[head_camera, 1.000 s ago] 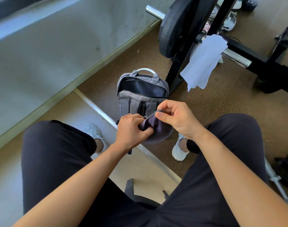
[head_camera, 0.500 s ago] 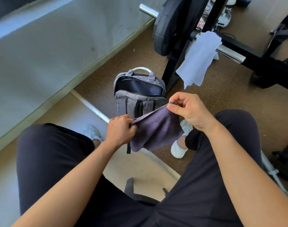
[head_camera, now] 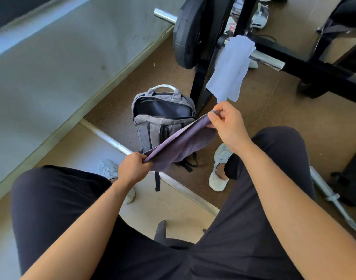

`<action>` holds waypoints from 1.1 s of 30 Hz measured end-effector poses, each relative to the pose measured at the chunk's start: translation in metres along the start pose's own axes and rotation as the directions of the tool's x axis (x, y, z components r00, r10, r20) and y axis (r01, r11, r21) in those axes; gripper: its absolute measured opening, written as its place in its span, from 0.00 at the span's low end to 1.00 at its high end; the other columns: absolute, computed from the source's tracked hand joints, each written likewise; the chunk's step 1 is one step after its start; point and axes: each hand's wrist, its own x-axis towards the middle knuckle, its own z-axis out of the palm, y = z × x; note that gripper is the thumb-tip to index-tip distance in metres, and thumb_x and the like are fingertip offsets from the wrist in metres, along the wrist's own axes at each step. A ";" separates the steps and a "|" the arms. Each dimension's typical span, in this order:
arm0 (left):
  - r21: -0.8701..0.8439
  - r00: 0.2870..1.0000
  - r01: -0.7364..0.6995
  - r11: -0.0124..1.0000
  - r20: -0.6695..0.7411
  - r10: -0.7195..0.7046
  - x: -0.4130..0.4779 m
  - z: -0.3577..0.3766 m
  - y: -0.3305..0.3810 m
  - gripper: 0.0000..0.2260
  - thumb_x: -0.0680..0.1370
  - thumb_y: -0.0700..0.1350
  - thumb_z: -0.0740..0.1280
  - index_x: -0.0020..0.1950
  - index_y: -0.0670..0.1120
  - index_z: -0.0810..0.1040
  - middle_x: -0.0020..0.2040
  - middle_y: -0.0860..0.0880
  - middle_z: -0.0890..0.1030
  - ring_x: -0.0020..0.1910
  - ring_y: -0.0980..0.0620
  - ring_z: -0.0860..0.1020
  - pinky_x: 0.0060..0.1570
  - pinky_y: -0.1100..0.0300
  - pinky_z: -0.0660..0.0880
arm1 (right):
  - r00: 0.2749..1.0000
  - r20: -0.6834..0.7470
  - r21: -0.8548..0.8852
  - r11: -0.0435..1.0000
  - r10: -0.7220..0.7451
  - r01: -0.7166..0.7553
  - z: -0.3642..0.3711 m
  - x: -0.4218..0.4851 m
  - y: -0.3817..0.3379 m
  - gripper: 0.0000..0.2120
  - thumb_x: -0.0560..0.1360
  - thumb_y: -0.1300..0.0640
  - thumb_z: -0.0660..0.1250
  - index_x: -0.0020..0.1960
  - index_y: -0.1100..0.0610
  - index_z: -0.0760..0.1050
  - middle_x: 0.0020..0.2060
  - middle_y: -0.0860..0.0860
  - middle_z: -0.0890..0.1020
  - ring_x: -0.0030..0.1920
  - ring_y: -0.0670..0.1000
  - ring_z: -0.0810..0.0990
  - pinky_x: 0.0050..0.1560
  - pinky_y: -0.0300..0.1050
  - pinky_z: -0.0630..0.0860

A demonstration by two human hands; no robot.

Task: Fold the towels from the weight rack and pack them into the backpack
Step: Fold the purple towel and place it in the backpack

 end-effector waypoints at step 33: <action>-0.864 0.984 -0.180 0.471 -0.157 0.087 0.086 -0.131 0.011 0.07 0.77 0.38 0.71 0.44 0.47 0.87 0.44 0.44 0.83 0.46 0.47 0.80 0.54 0.49 0.79 | 0.968 -0.211 -0.279 0.958 -0.135 0.073 0.007 0.107 -0.010 0.06 0.80 0.61 0.65 0.52 0.56 0.81 0.47 0.50 0.83 0.49 0.49 0.80 0.48 0.40 0.73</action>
